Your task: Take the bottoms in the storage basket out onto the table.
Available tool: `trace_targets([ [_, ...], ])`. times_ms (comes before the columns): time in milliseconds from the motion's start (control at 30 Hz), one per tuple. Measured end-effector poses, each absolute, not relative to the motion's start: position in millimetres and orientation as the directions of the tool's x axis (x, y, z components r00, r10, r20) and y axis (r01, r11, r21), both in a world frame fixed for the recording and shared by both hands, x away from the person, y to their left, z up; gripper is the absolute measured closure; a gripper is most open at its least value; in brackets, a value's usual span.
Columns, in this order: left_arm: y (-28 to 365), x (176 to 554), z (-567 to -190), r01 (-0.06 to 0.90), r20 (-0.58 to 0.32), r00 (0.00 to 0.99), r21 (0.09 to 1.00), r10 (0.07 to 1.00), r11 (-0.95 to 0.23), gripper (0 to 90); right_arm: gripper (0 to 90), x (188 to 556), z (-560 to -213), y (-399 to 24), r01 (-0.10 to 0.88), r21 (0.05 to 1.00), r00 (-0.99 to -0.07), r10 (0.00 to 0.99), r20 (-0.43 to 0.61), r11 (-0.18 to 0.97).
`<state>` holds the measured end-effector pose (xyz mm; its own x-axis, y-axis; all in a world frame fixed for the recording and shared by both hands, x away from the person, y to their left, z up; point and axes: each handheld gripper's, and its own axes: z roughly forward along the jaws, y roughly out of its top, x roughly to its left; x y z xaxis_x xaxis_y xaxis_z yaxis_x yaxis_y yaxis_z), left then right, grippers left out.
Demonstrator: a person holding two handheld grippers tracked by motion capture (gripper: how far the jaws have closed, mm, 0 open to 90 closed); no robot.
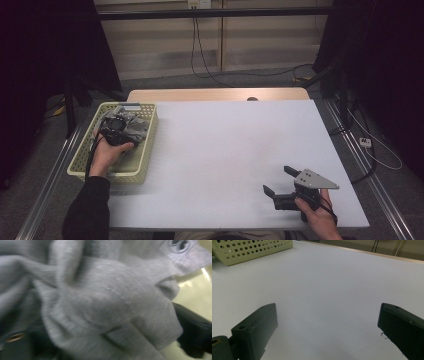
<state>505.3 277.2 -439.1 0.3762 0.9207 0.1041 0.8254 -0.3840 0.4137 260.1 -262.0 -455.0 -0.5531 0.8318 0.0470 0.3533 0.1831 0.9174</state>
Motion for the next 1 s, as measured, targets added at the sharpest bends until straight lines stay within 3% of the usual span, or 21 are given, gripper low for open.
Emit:
trace_targets([
  [100,281,505,-437,0.842,0.059,0.364,0.406,0.93,-0.355,28.5,2.7,260,-455,-262,0.354,0.917,-0.554,0.832,0.047,0.184],
  [133,282,505,-437,0.849,0.052,0.345,0.408,0.937,-0.335,39.4,2.7,260,-455,-262,0.355,0.917,-0.554,0.831,0.047,0.184],
  [367,281,503,-434,0.86,0.033,0.336,0.397,0.941,-0.321,52.5,2.7,261,-455,-262,0.357,0.916,-0.554,0.831,0.048,0.186],
  [500,279,501,-430,0.869,-0.021,0.331,0.397,0.944,-0.296,60.9,2.7,261,-455,-262,0.356,0.916,-0.556,0.83,0.048,0.186],
  [1000,289,495,-417,0.818,-0.087,0.31,0.532,0.947,-0.219,65.4,2.7,260,-455,-262,0.354,0.917,-0.558,0.829,0.048,0.185],
])
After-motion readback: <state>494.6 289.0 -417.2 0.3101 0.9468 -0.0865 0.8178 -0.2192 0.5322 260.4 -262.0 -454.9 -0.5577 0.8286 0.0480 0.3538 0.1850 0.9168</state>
